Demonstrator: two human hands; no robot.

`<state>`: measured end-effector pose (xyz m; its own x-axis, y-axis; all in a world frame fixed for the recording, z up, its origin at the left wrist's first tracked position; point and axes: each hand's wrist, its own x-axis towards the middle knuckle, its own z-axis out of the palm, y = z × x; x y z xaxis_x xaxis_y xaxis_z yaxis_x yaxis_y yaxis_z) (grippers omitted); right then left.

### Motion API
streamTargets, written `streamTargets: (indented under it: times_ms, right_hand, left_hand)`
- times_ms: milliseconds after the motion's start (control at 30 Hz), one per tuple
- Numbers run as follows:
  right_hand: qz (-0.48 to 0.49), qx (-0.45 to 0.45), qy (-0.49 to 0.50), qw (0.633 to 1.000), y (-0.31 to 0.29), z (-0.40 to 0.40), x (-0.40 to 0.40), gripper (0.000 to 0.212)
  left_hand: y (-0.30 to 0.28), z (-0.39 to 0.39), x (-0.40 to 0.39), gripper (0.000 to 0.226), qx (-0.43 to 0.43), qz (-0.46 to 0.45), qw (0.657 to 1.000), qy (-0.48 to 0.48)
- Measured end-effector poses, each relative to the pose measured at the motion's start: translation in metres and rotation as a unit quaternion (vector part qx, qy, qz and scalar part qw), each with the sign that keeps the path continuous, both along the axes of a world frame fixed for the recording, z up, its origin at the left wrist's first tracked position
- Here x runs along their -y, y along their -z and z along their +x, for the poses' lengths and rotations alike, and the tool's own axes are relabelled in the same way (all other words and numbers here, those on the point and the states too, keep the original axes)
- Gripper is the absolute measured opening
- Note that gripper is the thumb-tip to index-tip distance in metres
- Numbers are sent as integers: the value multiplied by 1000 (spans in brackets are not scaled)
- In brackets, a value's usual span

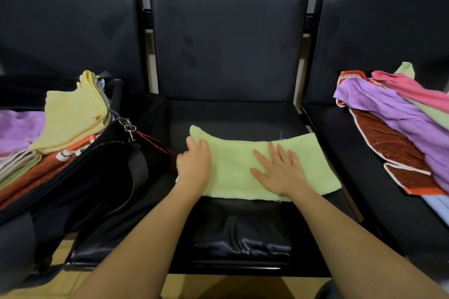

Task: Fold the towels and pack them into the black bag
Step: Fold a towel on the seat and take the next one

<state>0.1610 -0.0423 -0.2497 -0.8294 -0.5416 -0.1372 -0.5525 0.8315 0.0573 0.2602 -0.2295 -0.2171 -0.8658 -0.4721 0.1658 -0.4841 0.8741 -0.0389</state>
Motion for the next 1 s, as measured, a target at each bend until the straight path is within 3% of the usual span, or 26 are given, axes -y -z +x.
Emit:
streamTargets:
  times_ms: [133, 300, 400, 500, 567, 600, 667, 833, 933, 1000]
  right_hand:
    - [-3, 38, 0, 999, 6, 10, 24, 63]
    - [-57, 118, 5, 991, 12, 30, 65, 60]
    - [-153, 144, 6, 978, 11, 33, 79, 55]
    - [-326, 119, 38, 937, 1, 28, 72, 48]
    - [-319, 53, 42, 945, -9, 23, 57, 42]
    - [-294, 32, 48, 954, -14, 19, 48, 39]
    - [-274, 42, 84, 957, -25, 13, 30, 35]
    - [-294, 43, 127, 946, -33, 7, -3, 34]
    - [-373, 66, 161, 911, -32, 4, -12, 26]
    - [-406, 73, 183, 892, -31, 3, -14, 22]
  left_hand:
    - [-22, 8, 5, 33, -73, -74, 994, 23]
    - [-45, 18, 12, 41, -88, -156, 982, 58]
    - [-31, 12, 6, 38, -48, -161, 981, 96]
    - [-28, 5, 5, 46, -110, -131, 974, 150]
    - [-31, -4, -4, 47, -144, -134, 969, 151]
    - [-37, -5, -14, 45, -134, -117, 974, 137]
    - [-40, -14, -29, 36, -90, 24, 988, 121]
    - [-45, -38, -58, 37, -94, 163, 978, 89]
    - [-39, -46, -83, 35, -102, 293, 939, 147]
    - [-30, -46, -95, 43, -60, 389, 901, 181]
